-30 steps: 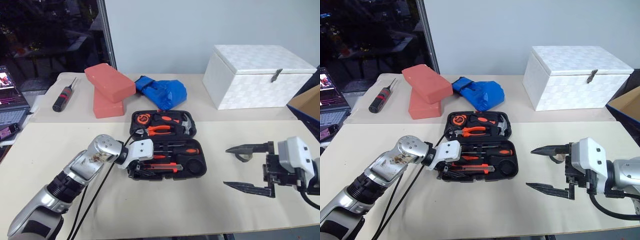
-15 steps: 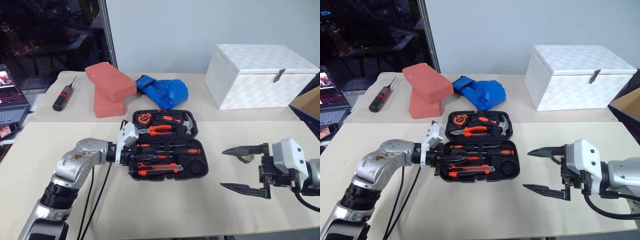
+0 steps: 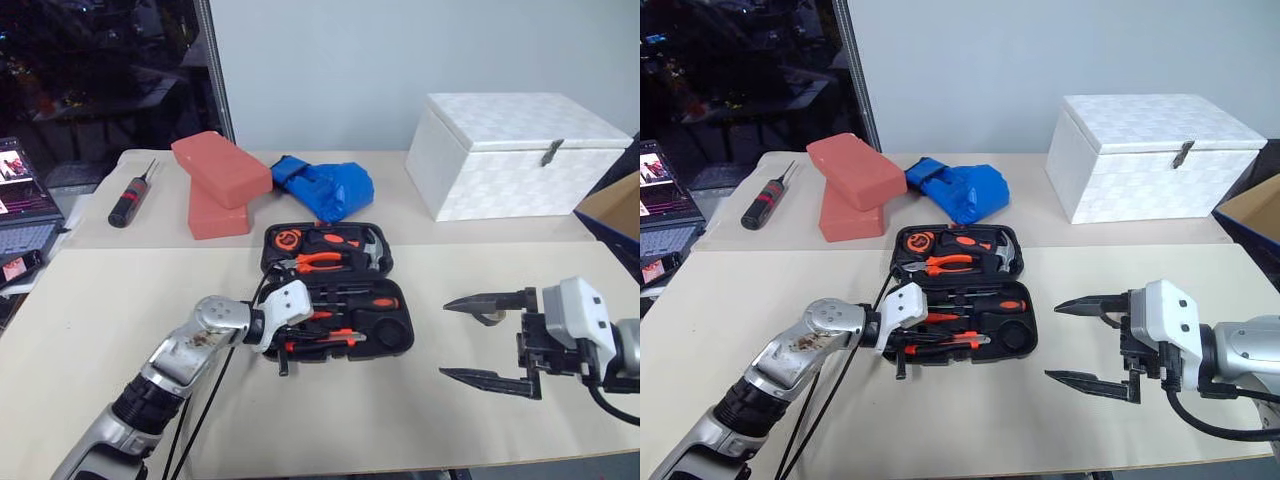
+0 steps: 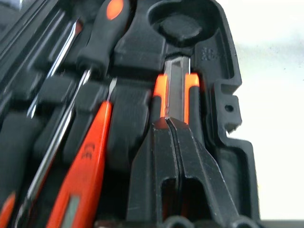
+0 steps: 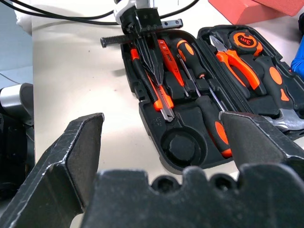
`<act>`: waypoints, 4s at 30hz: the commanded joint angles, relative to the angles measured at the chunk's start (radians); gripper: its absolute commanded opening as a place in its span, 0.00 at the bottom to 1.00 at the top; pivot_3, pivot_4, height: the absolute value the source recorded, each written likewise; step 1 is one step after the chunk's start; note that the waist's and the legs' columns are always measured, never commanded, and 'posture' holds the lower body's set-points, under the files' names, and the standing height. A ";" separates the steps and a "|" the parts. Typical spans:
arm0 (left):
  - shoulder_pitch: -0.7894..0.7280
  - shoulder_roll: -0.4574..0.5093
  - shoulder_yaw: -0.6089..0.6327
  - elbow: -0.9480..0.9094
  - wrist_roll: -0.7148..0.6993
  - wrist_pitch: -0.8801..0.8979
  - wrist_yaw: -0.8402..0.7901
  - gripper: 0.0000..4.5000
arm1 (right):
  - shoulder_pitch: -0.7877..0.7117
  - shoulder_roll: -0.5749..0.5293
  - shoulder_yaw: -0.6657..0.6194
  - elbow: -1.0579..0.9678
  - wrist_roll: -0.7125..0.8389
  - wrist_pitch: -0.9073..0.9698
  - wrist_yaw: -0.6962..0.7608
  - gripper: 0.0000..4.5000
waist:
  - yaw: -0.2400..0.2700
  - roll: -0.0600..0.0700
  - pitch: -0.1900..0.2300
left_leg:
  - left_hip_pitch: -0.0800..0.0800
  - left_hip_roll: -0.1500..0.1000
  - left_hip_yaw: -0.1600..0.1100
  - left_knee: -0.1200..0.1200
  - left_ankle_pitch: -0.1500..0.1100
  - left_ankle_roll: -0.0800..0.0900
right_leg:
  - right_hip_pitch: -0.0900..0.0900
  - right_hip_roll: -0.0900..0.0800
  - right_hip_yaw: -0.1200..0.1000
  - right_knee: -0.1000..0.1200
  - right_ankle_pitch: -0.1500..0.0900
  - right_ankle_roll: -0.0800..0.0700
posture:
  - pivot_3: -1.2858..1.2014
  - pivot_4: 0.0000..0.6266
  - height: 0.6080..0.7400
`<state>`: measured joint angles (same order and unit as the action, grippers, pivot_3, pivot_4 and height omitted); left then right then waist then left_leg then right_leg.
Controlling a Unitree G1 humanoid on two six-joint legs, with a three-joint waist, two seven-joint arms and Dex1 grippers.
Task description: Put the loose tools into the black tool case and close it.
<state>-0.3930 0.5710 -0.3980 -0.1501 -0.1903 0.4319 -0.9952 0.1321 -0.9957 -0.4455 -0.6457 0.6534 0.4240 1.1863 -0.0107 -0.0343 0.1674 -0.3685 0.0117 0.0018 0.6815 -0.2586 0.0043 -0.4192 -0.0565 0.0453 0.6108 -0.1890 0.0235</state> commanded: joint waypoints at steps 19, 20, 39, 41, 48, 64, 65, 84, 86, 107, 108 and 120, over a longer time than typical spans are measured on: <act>0.053 0.013 0.277 -0.198 -0.420 0.156 -0.076 0.25 | 0.170 0.059 -0.099 -0.004 -0.142 0.217 -0.393 1.00 | 0.013 -0.001 -0.002 | -0.004 0.001 -0.001 0.000 0.000 0.000 | -0.006 0.001 -0.001 0.000 -0.001 0.000 | 0.52 0.24 1.00; 0.042 0.025 0.275 -0.213 -0.435 0.188 -0.068 0.32 | 0.150 0.046 -0.076 0.039 -0.157 0.234 -0.406 1.00 | 0.009 -0.001 -0.002 | -0.004 0.001 -0.001 0.000 0.000 0.000 | -0.006 0.000 -0.001 0.000 -0.001 -0.001 | 0.52 0.24 1.00; -0.006 0.026 0.261 -0.362 -0.462 0.308 0.094 0.84 | -0.405 0.025 0.421 0.709 -0.457 0.166 -0.334 0.30 | -0.005 -0.005 0.009 | -0.006 -0.003 -0.002 -0.003 -0.001 0.002 | -0.008 -0.001 0.000 -0.002 0.001 0.007 | 0.52 0.24 1.00; 0.012 0.028 0.261 -0.368 -0.456 0.295 0.098 0.84 | -0.411 0.011 0.431 0.692 -0.451 0.179 -0.301 0.16 | -0.004 -0.005 0.009 | -0.006 -0.003 -0.002 -0.003 -0.001 0.002 | -0.008 -0.001 0.000 -0.002 0.001 0.008 | 0.52 0.24 1.00; 0.060 0.034 0.282 -0.374 -0.464 0.260 0.089 0.84 | -0.360 -0.050 0.316 0.473 -0.321 0.280 -0.190 0.03 | -0.003 -0.004 0.010 | -0.006 -0.003 -0.002 -0.002 -0.001 0.002 | -0.008 -0.001 0.001 -0.001 0.001 0.008 | 0.52 0.24 1.00; 0.227 0.159 0.408 -0.402 -0.489 0.186 0.002 0.84 | -0.637 -0.011 0.780 0.127 -0.312 0.445 -0.147 0.03 | -0.002 -0.006 0.012 | -0.006 0.001 -0.001 -0.002 -0.001 0.001 | -0.010 -0.002 -0.001 -0.002 -0.003 0.001 | 0.52 0.24 1.00; 0.231 0.155 0.408 -0.411 -0.492 0.190 0.013 0.84 | -0.637 -0.005 0.784 0.133 -0.308 0.449 -0.141 0.03 | 0.000 -0.006 0.012 | -0.007 0.000 -0.001 -0.002 -0.001 0.001 | -0.010 -0.002 -0.001 -0.002 0.000 0.007 | 0.52 0.24 1.00; 0.299 0.151 0.437 -0.463 -0.485 0.202 0.127 0.84 | -0.694 0.030 0.830 0.227 -0.317 0.394 0.029 0.64 | -0.001 -0.006 0.012 | -0.017 0.000 -0.002 -0.001 -0.001 0.001 | -0.020 0.000 -0.002 0.000 0.003 0.005 | 0.52 0.24 1.00; 0.303 0.143 0.454 -0.453 -0.499 0.210 0.141 0.84 | -0.695 0.034 0.777 0.211 -0.276 0.407 0.035 0.64 | -0.001 -0.006 0.012 | -0.017 0.000 -0.002 -0.001 -0.001 0.001 | -0.020 0.000 -0.001 0.000 0.003 0.005 | 0.52 0.24 1.00; -0.420 -0.136 0.478 0.441 -0.343 0.568 0.696 0.84 | -1.054 0.510 0.475 0.883 -0.387 0.680 -0.716 0.64 | -0.012 -0.009 0.012 | -0.019 -0.001 -0.003 -0.001 0.006 -0.001 | -0.022 0.002 0.000 0.000 0.019 -0.004 | 0.52 0.24 1.00; -0.438 -0.143 0.484 0.478 -0.332 0.560 0.696 0.84 | -1.070 0.519 0.481 0.932 -0.396 0.669 -0.714 0.64 | -0.012 -0.009 0.012 | -0.019 -0.002 -0.003 -0.001 0.006 -0.001 | -0.023 0.001 0.000 0.001 0.019 -0.004 | 0.52 0.24 1.00; -0.511 -0.181 0.610 0.620 -0.366 0.594 0.621 0.08 | -1.164 0.557 0.495 1.206 -0.421 0.516 -0.603 0.00 | -0.028 -0.009 0.012 | -0.021 -0.005 -0.003 -0.002 0.006 -0.001 | -0.022 -0.004 -0.001 0.000 0.021 0.001 | 0.52 0.24 1.00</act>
<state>-0.8665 0.3975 0.1816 0.4761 -0.5247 1.0151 -0.3630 -1.0034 -0.4396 0.0659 0.5621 0.2202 0.9682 0.5500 -0.0390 -0.0429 0.1792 -0.3898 0.0061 -0.0015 0.6794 -0.2529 0.0035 -0.4407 -0.0601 0.0442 0.6106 -0.1678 0.0247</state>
